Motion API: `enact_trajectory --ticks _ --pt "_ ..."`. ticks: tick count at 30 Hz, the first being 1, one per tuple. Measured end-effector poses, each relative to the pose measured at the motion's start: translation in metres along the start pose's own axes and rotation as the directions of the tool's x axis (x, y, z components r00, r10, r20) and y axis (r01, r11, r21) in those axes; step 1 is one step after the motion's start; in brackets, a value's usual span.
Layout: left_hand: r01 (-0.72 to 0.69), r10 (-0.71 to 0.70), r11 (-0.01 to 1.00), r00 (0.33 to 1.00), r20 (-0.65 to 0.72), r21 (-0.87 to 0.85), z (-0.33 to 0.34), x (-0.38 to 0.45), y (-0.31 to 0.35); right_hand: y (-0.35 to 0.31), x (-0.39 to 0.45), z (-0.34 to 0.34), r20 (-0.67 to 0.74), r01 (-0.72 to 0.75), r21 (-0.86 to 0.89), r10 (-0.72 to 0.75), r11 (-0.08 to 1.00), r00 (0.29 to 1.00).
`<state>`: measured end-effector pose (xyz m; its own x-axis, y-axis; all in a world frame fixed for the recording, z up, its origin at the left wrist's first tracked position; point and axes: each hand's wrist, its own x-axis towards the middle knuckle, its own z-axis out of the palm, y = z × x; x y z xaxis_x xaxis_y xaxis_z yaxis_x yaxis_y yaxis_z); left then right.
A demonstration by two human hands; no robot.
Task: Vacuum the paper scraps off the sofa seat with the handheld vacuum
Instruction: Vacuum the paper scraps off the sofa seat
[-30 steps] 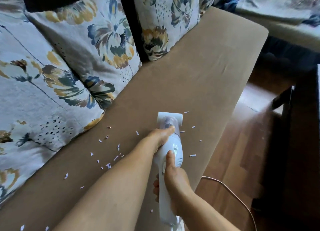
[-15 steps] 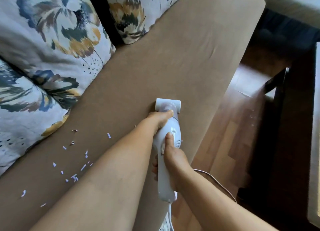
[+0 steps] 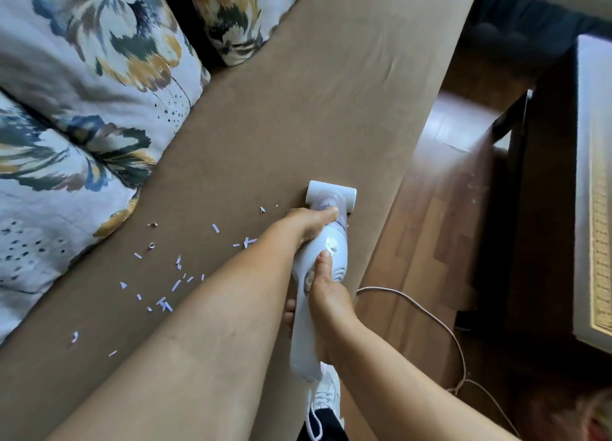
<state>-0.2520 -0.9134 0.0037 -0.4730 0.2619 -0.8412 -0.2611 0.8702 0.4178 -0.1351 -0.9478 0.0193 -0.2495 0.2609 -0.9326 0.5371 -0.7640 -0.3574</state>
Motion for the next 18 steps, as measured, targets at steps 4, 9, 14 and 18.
enact_trajectory --ticks 4,9,14,18 --pt "-0.023 0.018 0.997 0.998 0.059 0.074 0.004 -0.017 -0.031 0.032 -0.027 0.008 -0.019 -0.034 0.055 0.035 0.998 0.999" --pt "-0.042 0.028 0.985 0.996 0.087 0.169 0.001 -0.038 -0.073 0.069 -0.066 0.016 -0.054 -0.032 0.009 0.033 0.999 0.998" --pt "-0.042 0.023 0.982 0.994 0.109 0.183 -0.009 -0.054 -0.111 0.102 -0.092 0.036 -0.055 -0.062 -0.034 0.06 0.997 0.997" --pt "-0.023 0.01 0.988 0.996 0.087 0.15 -0.02 -0.06 -0.14 0.121 -0.104 0.049 -0.056 -0.074 -0.064 0.07 0.995 0.996"
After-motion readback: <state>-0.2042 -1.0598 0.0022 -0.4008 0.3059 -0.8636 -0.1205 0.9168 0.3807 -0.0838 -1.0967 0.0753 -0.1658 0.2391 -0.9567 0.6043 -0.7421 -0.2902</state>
